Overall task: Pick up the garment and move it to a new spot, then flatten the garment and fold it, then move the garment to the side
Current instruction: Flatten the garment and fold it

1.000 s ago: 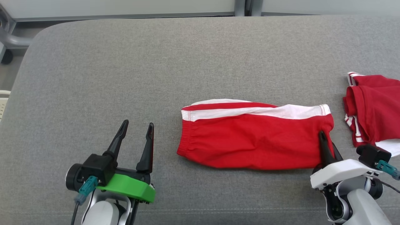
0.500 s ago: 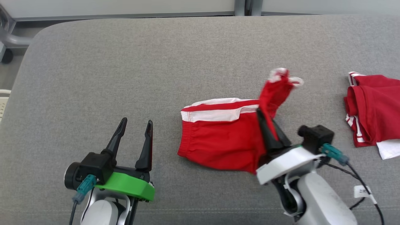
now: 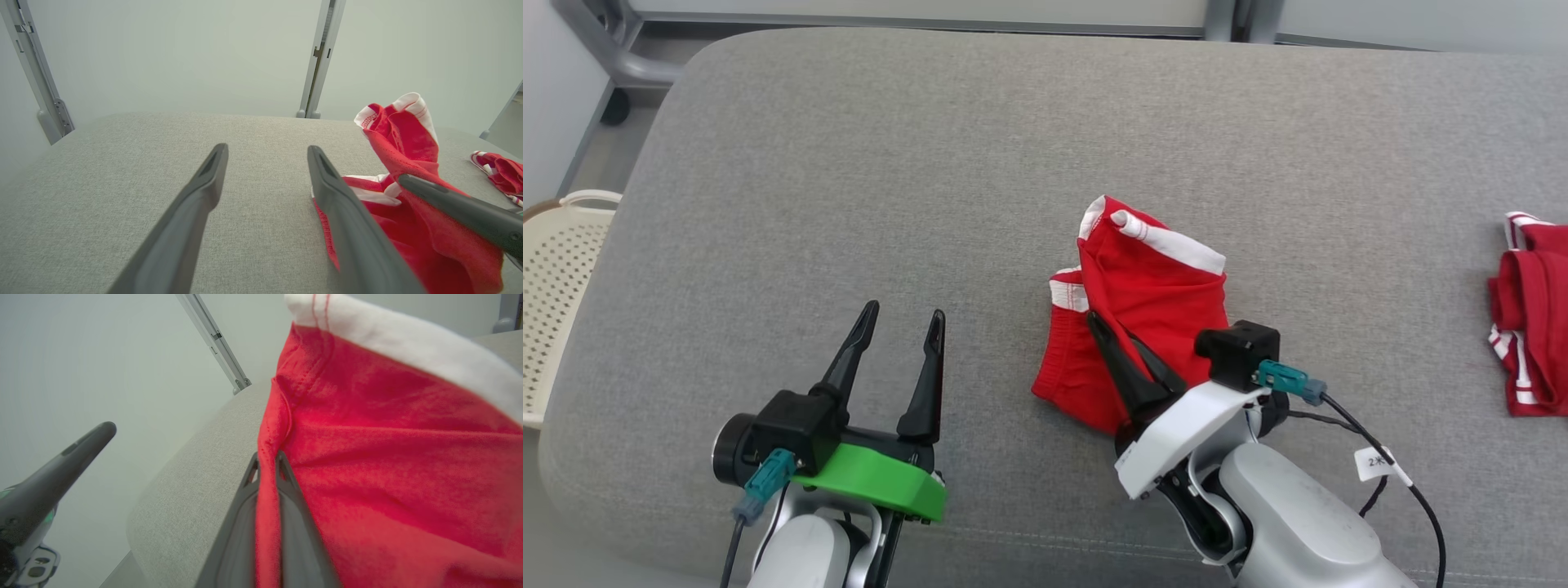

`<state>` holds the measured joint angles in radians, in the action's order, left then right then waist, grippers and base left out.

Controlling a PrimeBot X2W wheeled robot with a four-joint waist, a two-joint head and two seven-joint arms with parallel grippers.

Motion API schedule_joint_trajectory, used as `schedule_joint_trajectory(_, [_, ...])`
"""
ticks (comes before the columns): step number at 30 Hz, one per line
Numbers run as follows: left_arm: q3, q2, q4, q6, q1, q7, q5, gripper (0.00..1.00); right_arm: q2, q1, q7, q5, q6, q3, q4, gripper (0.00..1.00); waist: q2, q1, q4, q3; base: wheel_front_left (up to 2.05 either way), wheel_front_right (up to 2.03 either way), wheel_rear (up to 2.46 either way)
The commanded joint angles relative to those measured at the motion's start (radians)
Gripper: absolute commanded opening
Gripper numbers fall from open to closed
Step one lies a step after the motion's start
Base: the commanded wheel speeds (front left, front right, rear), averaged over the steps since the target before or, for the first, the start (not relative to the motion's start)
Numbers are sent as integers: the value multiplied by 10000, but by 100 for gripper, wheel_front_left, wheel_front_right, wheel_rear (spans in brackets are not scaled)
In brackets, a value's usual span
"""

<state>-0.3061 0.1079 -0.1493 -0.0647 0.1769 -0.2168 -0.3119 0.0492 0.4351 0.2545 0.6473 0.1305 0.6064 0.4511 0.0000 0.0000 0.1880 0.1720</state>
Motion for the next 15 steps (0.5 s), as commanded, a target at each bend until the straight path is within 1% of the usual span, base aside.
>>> schedule_joint_trajectory(1, [-7, -20, -21, 10, 149, -55, -56, 100, 23, 202, 65, 207, 1, 183, 186, 0, 0, 0, 184, 88, 0, 0, 0])
schedule_joint_trajectory(4, [-2, 10, -41, 41, 154, -80, -44, 100, 44, 378, 102, 316, 0, 362, 552, 1, 0, 0, 214, 122, 0, 0, 0])
schedule_joint_trajectory(5, [-6, 18, -44, 55, 158, -75, -43, 100, 40, 448, 113, 480, 1, 438, 585, 46, 0, 0, 225, 145, 0, 0, 0])
schedule_joint_trajectory(6, [-12, 20, -48, 63, 164, -88, -51, 100, 29, 519, 123, 629, 1, 506, 644, 100, 0, 0, 232, 169, 0, 0, 0])
schedule_joint_trajectory(8, [-19, 38, -55, 85, 179, -101, -45, 100, 32, 674, 113, 732, 1, 535, 641, 100, 0, 0, 221, 215, 0, 0, 0])
schedule_joint_trajectory(10, [-31, 48, -44, 108, 197, -116, -51, 100, 26, 687, 114, 934, 1, 599, 359, 100, 0, 0, 199, 261, 0, 0, 0])
schedule_joint_trajectory(12, [-24, 71, -49, 117, 228, -120, -63, 100, 21, 722, 110, 1140, 1, 760, -143, 100, 0, 0, 162, 303, 0, 0, 0])
schedule_joint_trajectory(15, [-17, 94, -75, 133, 249, -151, -72, 100, 55, 660, 110, 987, 0, 474, -877, 100, 0, 0, 83, 321, 0, 0, 0])
